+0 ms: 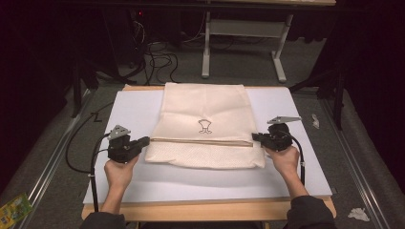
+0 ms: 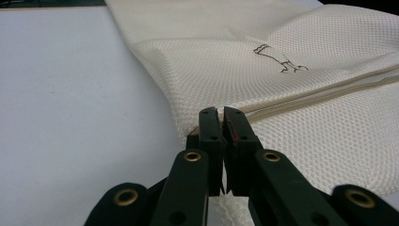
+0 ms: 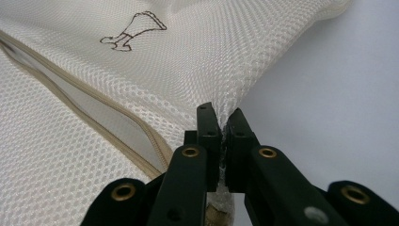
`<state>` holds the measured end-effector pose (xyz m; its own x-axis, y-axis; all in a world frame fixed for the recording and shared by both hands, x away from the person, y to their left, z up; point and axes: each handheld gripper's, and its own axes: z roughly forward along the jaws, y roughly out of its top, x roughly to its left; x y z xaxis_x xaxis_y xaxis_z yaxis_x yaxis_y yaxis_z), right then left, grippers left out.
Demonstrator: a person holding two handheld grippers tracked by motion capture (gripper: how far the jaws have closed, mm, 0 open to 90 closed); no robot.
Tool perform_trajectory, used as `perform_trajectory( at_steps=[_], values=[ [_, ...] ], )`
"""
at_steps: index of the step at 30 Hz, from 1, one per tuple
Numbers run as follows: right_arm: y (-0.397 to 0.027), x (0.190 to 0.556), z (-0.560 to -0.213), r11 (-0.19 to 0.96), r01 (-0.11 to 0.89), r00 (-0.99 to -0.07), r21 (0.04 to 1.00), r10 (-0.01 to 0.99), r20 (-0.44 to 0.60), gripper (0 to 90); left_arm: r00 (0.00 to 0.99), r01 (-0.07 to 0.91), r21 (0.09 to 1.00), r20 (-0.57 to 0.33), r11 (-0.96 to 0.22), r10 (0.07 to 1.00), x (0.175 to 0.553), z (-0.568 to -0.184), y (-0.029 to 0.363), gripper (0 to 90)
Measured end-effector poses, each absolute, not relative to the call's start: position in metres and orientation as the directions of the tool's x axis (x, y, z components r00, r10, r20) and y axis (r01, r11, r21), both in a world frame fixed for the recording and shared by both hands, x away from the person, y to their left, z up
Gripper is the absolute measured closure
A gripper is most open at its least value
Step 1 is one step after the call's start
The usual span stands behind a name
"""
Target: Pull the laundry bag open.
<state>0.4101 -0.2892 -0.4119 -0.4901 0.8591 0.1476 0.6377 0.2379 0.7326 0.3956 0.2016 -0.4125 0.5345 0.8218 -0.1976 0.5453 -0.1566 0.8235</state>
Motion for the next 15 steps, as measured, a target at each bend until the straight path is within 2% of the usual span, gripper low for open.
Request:
perform_trajectory(
  at_steps=[15],
  values=[
    [-0.2931,0.4117,-0.4168,0.237,0.645,-0.482,0.727,0.864,0.147,88.9,0.539,0.571,0.803,-0.212,-0.168,0.815,0.3928,-0.4199,0.2037,87.0]
  ],
)
